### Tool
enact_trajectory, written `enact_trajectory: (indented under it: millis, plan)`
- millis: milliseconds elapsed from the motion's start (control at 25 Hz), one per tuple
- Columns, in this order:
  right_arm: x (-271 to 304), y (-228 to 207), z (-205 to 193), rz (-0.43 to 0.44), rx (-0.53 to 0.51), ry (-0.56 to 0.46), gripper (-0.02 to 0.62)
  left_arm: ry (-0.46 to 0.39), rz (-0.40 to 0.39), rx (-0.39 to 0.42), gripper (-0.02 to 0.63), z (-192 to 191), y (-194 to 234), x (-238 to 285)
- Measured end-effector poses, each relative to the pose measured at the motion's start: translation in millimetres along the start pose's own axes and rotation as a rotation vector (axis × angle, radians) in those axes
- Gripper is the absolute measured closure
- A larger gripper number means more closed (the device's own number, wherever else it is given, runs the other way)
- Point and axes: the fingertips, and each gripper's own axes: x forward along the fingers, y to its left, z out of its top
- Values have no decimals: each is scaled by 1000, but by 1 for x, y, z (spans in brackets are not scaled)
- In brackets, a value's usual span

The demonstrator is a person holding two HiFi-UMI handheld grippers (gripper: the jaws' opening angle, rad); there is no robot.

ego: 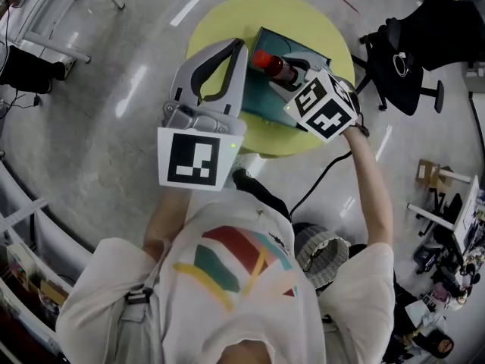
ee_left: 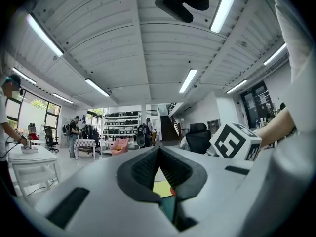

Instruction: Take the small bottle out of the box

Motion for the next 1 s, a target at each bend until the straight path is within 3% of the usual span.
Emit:
enact_trajectory:
  millis: [360, 760, 1000]
  plan:
    - [-93, -9, 60, -226, 230, -384, 387, -100, -50, 57, 591, 47, -20, -1]
    - [-184, -9, 79, -493, 309, -731, 385, -178, -109, 48, 591, 75, -43, 1]
    - [-219, -7, 67, -652, 425, -856, 385, -192, -145, 60, 591, 77, -65, 7]
